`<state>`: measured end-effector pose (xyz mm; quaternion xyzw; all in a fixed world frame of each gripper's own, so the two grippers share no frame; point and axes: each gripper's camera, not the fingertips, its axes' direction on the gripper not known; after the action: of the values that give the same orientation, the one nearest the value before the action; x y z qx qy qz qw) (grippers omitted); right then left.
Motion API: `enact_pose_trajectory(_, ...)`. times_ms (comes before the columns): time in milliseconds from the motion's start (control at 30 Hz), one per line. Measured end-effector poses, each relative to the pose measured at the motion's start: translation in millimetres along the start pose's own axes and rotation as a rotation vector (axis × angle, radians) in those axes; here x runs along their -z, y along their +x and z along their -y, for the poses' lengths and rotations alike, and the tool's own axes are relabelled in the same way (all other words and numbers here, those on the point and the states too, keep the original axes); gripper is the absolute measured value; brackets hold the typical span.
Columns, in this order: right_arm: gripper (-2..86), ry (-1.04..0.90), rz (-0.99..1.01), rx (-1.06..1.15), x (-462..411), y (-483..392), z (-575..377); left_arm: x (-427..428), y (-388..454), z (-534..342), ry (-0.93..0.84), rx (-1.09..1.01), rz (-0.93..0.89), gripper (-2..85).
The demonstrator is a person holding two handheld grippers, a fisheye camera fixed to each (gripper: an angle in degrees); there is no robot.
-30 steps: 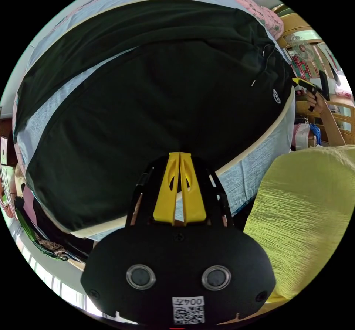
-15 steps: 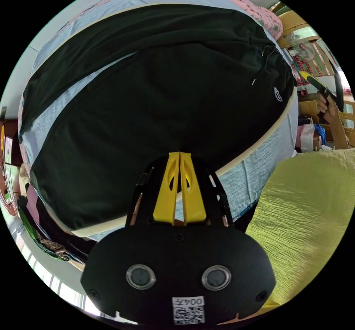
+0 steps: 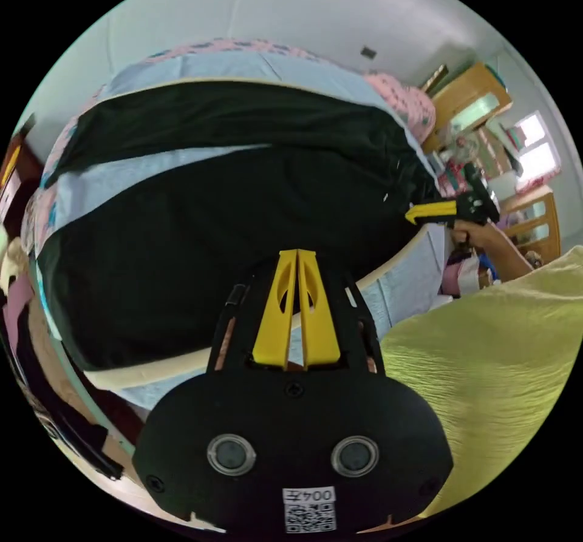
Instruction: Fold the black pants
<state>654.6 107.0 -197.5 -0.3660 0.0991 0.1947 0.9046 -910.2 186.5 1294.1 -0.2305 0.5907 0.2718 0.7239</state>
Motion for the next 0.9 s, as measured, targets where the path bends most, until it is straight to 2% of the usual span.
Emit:
enact_pose_trajectory(33,2.8,-0.008,-0.012,0.001,-1.6,-2.4,3.2,15.3,-16.6,-10.2,0.03,0.033,0.005,2.0)
enact_pose_trajectory(133,1.2,-0.056,-0.051,-0.033,-9.8,-10.0,20.0,95.4,-125.0,-81.9,0.22,0.312,0.014,3.5)
enact_pose_trajectory(200,0.2,-0.098,-0.039,-0.061,-15.9,-7.9,33.7,135.8,-224.1,-160.4,0.365,0.631,-0.067,5.3)
enact_pose_trajectory(300,0.0,-0.138,0.015,-0.107,-23.3,0.5,47.3,139.9,-326.6,-248.0,0.409,0.94,-0.209,8.0)
enact_pose_trajectory(400,0.2,-0.171,0.048,-0.155,-31.0,5.8,59.5,130.1,-388.4,-295.4,0.432,1.089,-0.305,10.5)
enact_pose_trajectory(733,1.3,-0.326,-0.044,-0.198,-58.1,-8.1,105.9,104.7,-477.2,-322.9,0.395,1.148,-0.519,12.4)
enact_pose_trajectory(833,1.2,-0.331,-0.058,-0.219,-64.8,-9.7,111.4,107.0,-489.7,-325.0,0.408,1.111,-0.552,7.5)
enact_pose_trajectory(900,1.2,-0.316,-0.043,-0.257,-68.8,-6.6,111.8,125.6,-489.8,-323.1,0.455,1.044,-0.501,4.3)
